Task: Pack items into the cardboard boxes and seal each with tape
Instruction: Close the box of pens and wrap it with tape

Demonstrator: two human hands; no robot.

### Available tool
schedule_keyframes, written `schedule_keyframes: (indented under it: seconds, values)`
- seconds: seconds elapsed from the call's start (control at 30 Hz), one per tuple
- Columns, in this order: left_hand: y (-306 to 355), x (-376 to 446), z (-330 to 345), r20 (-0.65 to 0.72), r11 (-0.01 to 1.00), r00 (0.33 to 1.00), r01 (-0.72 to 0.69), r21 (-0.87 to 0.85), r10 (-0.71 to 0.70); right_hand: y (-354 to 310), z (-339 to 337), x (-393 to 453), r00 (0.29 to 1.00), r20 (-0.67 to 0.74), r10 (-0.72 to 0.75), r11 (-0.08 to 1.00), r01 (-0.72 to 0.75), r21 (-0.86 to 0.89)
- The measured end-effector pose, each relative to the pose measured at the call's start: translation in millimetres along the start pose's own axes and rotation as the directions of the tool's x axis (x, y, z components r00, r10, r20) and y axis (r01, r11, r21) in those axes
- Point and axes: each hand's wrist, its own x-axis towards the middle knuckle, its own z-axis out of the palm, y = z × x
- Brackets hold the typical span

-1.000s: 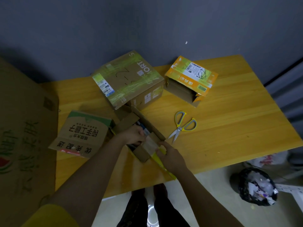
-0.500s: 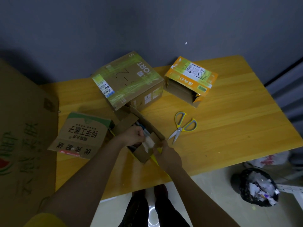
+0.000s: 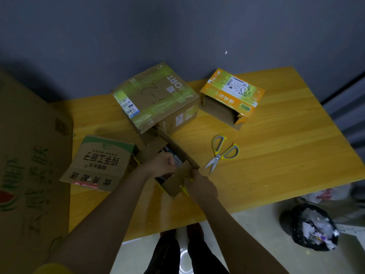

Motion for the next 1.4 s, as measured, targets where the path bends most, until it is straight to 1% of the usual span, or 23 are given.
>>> schedule_keyframes:
  seconds: [0.23, 0.37, 0.47, 0.57, 0.73, 0.87, 0.97, 1.17, 1.3, 1.4]
  values:
    - [9, -7, -3, 0.065, 0.997, 0.998, 0.019, -0.077, -0.014, -1, 1, 1, 1.0, -0.007, 0.012, 1.0, -0.012, -0.021]
    - [9, -9, -5, 0.134, 0.978, 0.989, 0.087, -0.19, -0.062, -3, 1, 3, 1.0, 0.007, 0.018, 0.999, -0.017, -0.044]
    - [12, -11, -6, 0.162, 0.969, 0.983, 0.124, -0.214, -0.09, -3, 2, 3, 0.999, 0.021, 0.025, 0.998, -0.024, -0.056]
    - [13, -12, -2, 0.114, 0.982, 0.99, 0.101, -0.158, -0.083, -4, 1, 3, 1.0, 0.02, 0.012, 0.999, -0.012, -0.04]
    - [13, -13, 5, 0.044, 0.996, 0.999, 0.011, 0.094, -0.015, -2, 0, -1, 1.0, 0.01, -0.019, 0.999, 0.019, -0.029]
    - [13, -14, 16, -0.072, 0.983, 0.995, -0.059, 0.172, 0.072, 0, 0, 0, 1.0, 0.02, -0.021, 0.999, 0.021, -0.031]
    - [11, -17, 20, -0.119, 0.986, 0.987, -0.089, 0.144, 0.106, -1, -1, 0, 1.0, 0.02, -0.022, 0.999, 0.023, -0.029]
    - [6, -16, 26, -0.179, 0.996, 0.982, -0.053, 0.069, 0.065, -1, -3, -2, 0.999, 0.031, -0.024, 0.999, 0.025, -0.021]
    - [4, -13, 24, -0.142, 1.0, 0.99, -0.015, 0.021, 0.018, 0, -5, -3, 0.998, 0.041, -0.043, 0.998, 0.044, -0.034]
    - [4, -11, 17, -0.086, 0.999, 0.996, 0.034, -0.007, -0.035, -1, -6, -3, 0.998, 0.055, -0.034, 0.998, 0.037, -0.044]
